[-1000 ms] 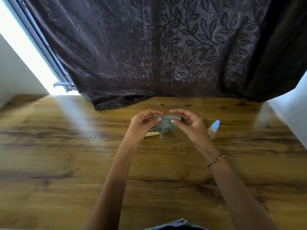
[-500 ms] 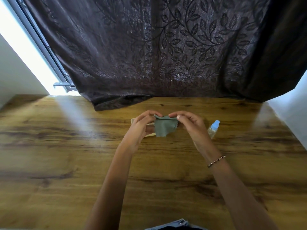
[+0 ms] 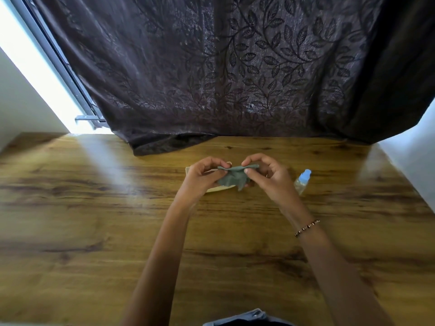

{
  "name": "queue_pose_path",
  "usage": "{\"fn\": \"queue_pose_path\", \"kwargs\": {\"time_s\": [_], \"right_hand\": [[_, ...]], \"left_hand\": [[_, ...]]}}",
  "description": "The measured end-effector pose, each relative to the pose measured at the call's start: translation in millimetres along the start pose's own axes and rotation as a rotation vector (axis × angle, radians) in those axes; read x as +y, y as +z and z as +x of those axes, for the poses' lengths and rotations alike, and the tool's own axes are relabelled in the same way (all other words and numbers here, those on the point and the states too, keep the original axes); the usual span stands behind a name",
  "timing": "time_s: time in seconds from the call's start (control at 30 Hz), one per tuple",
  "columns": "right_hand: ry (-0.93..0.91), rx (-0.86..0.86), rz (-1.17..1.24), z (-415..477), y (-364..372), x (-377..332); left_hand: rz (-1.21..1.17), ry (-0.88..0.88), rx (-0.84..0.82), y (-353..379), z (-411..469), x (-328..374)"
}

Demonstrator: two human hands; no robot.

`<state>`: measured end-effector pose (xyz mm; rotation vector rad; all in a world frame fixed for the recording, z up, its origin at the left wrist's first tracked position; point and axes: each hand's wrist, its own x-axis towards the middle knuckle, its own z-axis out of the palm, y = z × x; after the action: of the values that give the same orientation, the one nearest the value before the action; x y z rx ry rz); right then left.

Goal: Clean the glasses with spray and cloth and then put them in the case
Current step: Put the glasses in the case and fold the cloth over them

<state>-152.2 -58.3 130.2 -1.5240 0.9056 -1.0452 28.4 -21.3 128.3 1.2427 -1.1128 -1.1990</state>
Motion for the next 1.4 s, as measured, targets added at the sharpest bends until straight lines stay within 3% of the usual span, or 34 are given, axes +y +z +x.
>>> {"fn": "queue_pose_path", "kwargs": {"time_s": [0.27, 0.5, 0.7, 1.0, 1.23, 1.4], "right_hand": [[-0.004, 0.008, -0.037, -1, -4, -2], [-0.058, 0.007, -0.158, 1, -6, 0], [0.060, -0.134, -0.028, 3, 0, 4], [0.019, -0.115, -0.109, 7, 2, 11], [0.114, -0.159, -0.169, 8, 4, 16], [0.120, -0.140, -0.256, 11, 8, 21]], "left_hand": [[-0.279, -0.147, 0.033, 2, -4, 0], [-0.194, -0.097, 0.041, 0, -2, -3], [-0.196, -0.090, 0.021, 1, -1, -2], [-0.148, -0.059, -0.043, -8, -3, -1], [0.095, 0.131, -0.034, -9, 3, -4], [0.120, 0.153, -0.012, -13, 7, -11]]}}
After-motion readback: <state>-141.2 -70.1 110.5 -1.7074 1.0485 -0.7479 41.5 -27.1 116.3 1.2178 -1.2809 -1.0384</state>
